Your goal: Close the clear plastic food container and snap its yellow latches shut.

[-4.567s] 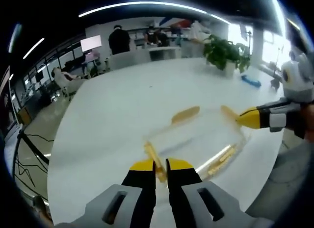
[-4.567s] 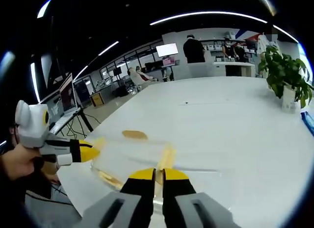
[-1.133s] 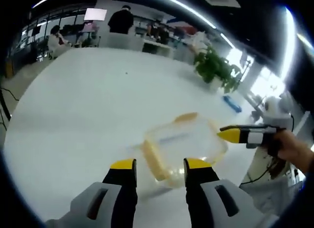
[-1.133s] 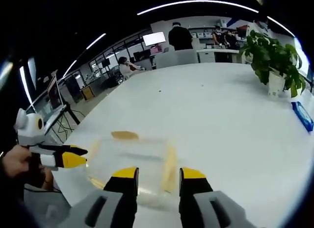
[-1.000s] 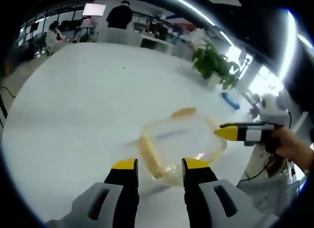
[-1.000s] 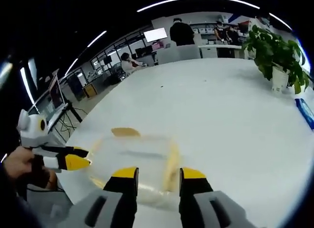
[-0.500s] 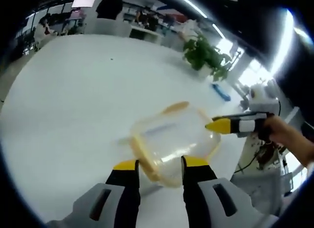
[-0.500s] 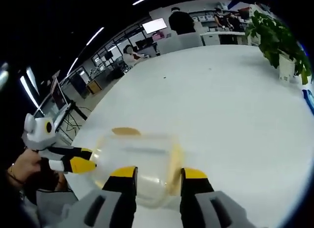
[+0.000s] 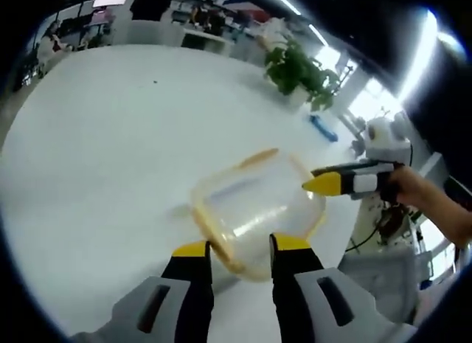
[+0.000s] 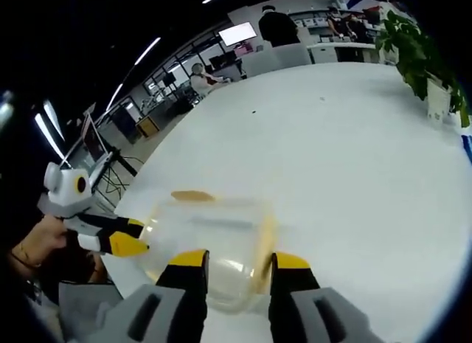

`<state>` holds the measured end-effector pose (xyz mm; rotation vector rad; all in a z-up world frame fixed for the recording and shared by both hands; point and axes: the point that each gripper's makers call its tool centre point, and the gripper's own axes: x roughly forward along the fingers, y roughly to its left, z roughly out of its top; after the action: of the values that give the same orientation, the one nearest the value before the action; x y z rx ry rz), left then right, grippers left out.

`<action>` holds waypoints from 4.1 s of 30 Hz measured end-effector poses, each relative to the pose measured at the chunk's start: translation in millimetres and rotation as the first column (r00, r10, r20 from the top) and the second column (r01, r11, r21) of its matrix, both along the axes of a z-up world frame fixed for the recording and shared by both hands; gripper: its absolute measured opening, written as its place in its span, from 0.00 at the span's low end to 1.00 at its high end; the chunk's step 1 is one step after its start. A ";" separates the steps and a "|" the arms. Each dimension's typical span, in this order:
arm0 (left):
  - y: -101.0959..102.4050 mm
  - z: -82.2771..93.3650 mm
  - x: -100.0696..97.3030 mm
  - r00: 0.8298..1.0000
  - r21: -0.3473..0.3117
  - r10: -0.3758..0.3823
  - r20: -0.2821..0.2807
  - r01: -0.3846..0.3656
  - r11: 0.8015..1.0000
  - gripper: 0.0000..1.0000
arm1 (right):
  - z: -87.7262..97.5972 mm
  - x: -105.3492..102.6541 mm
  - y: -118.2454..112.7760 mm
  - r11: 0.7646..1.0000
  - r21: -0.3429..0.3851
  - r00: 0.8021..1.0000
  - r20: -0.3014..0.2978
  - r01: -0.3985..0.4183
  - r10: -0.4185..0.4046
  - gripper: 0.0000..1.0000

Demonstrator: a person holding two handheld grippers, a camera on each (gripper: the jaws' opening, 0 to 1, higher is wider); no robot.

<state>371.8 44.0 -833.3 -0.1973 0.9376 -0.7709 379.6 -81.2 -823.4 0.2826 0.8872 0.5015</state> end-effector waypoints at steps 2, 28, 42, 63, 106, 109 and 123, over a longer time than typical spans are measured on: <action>-3.6 2.4 -1.5 1.000 0.022 0.005 0.000 -0.005 1.000 0.27 | -0.6 0.9 -1.0 1.000 -0.002 1.000 0.001 0.005 -0.005 0.30; 10.0 33.8 16.6 0.971 0.088 -0.047 0.235 0.027 0.996 0.29 | 28.6 -2.3 -1.8 0.987 -0.155 0.971 0.224 -0.046 0.081 0.32; -31.3 36.0 5.0 0.892 0.183 -0.298 0.339 0.248 0.951 0.31 | 23.5 1.6 57.8 0.903 -0.235 0.893 0.194 -0.359 0.405 0.25; -46.8 35.0 -30.9 0.693 0.339 -0.586 0.420 0.480 0.809 0.48 | 18.6 17.7 76.1 0.760 -0.318 0.762 0.147 -0.567 0.630 0.41; -56.8 11.7 -26.2 0.649 0.544 -0.643 0.407 0.393 0.741 0.46 | -4.2 14.4 84.3 0.244 -0.211 0.309 -0.384 -0.947 0.870 0.38; -56.8 12.4 -25.3 0.650 0.546 -0.642 0.406 0.390 0.741 0.46 | -5.2 15.1 84.5 0.224 -0.201 0.288 -0.398 -0.954 0.871 0.38; -59.6 12.0 -22.0 0.584 0.597 -0.669 0.459 0.355 0.719 0.46 | -5.9 18.7 83.1 0.261 -0.122 0.288 -0.359 -0.958 0.888 0.36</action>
<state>349.8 -15.6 -821.2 0.7857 0.4476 -1.0550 398.4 1.9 -829.3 -0.6101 1.3087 1.4724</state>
